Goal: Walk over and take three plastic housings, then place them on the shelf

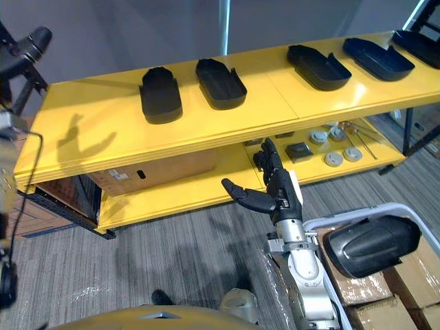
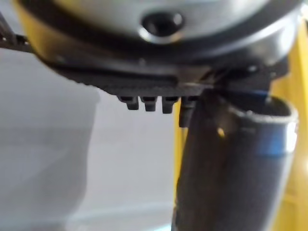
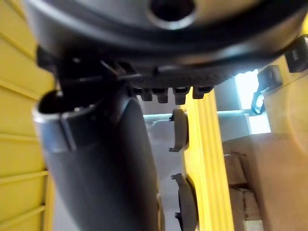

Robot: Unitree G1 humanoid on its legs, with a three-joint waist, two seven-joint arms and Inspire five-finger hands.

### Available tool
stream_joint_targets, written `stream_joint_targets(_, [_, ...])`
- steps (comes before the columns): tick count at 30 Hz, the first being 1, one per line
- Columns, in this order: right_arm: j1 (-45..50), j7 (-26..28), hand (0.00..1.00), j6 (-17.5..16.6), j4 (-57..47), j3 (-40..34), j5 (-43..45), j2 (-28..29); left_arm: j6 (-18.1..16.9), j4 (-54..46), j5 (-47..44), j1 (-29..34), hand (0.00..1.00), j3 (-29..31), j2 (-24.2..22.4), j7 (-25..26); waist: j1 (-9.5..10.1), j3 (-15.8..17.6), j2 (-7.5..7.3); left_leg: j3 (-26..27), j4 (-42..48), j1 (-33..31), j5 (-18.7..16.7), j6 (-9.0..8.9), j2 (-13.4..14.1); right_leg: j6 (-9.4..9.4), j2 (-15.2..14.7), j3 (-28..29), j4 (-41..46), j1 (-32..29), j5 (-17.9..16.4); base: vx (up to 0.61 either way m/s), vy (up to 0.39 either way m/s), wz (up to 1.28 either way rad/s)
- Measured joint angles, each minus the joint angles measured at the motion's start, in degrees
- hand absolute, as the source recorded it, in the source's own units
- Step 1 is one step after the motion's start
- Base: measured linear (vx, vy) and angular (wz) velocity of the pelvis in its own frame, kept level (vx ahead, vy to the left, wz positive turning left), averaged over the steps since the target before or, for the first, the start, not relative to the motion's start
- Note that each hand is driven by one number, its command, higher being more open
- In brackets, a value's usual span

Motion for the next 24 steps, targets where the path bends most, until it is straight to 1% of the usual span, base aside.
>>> stream_joint_targets(1, [-1.12,-0.58,1.00,0.02,0.01,0.01,0.19,0.02,-0.61,-6.14,0.07,5.86,1.00,-0.02,-4.63,-1.44,0.88,-0.84,0.03,-0.51,0.00,0.19,0.00,-0.09,0.02,0.01,0.12,-0.84,-0.61,0.94,0.01,0.01,0.010,0.22])
stream_joint_targets(2, [-1.71,-0.69,1.00,0.02,0.01,0.04,0.59,0.02,-0.88,-8.12,0.08,8.07,1.00,-0.03,-6.48,-1.98,1.22,-1.01,0.02,-0.79,0.00,0.31,0.01,-0.13,0.04,0.03,0.18,-1.19,-0.85,1.10,0.02,-0.01,0.011,0.27])
stream_joint_targets(3, [-2.98,-0.86,1.00,0.02,0.01,0.06,1.43,0.18,-1.19,-11.29,0.08,12.16,1.00,-0.05,-9.86,-2.98,1.84,-1.34,0.05,-1.52,-0.03,0.27,0.00,-0.21,0.10,-0.01,0.28,-1.93,-1.11,1.59,-0.04,-0.02,0.006,0.23])
stream_joint_targets(6, [-4.56,-1.85,1.00,0.01,0.04,0.10,2.64,1.80,-1.62,-14.77,0.09,19.08,1.00,-0.39,-15.83,-4.48,3.13,-2.20,0.05,-3.26,-0.18,0.19,0.15,-0.46,0.19,-0.34,0.59,-3.91,-1.96,3.15,-0.30,-0.01,0.002,0.31])
stream_joint_targets(7, [-4.75,-2.38,1.00,0.01,0.04,0.21,2.62,2.89,-2.68,-14.91,0.18,21.61,1.00,-0.39,-17.50,-5.02,3.75,-2.44,0.11,-4.01,-0.19,0.29,0.21,-0.57,0.19,-0.45,0.68,-4.69,-2.06,3.81,-0.45,-0.01,0.009,0.26])
stream_joint_targets(8, [-4.75,-2.72,1.00,0.01,0.04,0.30,2.62,3.18,-3.01,-15.07,0.19,22.59,1.00,-0.39,-18.15,-5.01,4.17,-2.55,0.13,-4.23,-0.19,0.24,0.24,-0.64,0.19,-0.43,0.71,-4.94,-2.18,3.94,-0.50,0.00,0.009,0.16])
stream_joint_targets(9, [-4.79,-6.32,1.00,0.02,0.31,0.05,2.26,4.50,-6.13,-19.12,0.09,30.51,1.00,-0.15,-22.30,-7.31,5.93,-2.63,-1.06,-7.15,-0.21,-0.32,0.56,-0.99,0.13,-0.36,0.80,-8.25,-2.79,5.77,-0.80,0.00,0.004,0.04])
stream_joint_targets(14, [-4.78,-6.22,1.00,0.02,0.53,-0.14,2.28,4.50,-6.14,-19.12,0.09,30.62,1.00,-0.15,-22.81,-7.34,5.85,-2.62,-1.17,-7.27,-0.21,-0.40,0.56,-1.00,0.13,-0.35,0.79,-8.30,-2.75,5.72,-0.85,0.00,0.000,0.01])
stream_joint_targets(15, [-4.36,-5.37,1.00,0.01,0.86,-1.34,2.40,4.53,-6.17,-19.12,0.08,31.19,1.00,-0.15,-24.16,-7.72,5.76,-2.60,-1.17,-7.63,-0.21,-0.91,0.59,-0.98,0.05,-0.39,0.76,-8.64,-2.66,5.40,-0.90,0.00,0.000,0.08])
stream_joint_targets(19, [-3.11,-3.73,1.00,0.12,2.37,-4.29,3.87,4.67,-6.14,-19.09,0.06,34.39,1.00,-0.20,-24.98,-8.84,5.67,-1.52,-1.21,-7.90,-0.22,-0.94,0.60,-0.98,-0.28,-0.73,0.20,-8.63,-1.25,4.65,-1.66,0.00,0.020,0.02])
stream_joint_targets(21, [-1.91,-3.36,1.00,0.79,2.94,-5.71,5.20,4.91,-5.85,-18.90,-0.03,35.20,1.00,-0.38,-25.47,-9.72,5.76,-1.00,-1.29,-7.99,-0.23,-1.00,0.58,-0.98,-0.43,-0.71,-0.14,-8.64,-0.33,4.19,-2.14,0.01,0.049,0.01])
stream_joint_targets(24, [1.10,-1.22,1.00,2.55,3.36,-8.08,5.75,6.30,-5.03,-18.83,-0.64,37.33,1.00,-0.44,-26.78,-11.78,5.61,-0.82,-1.53,-7.92,-0.22,-1.09,0.19,-0.89,-0.85,-0.61,-0.42,-8.52,0.44,3.54,-2.68,0.05,0.040,-0.03])
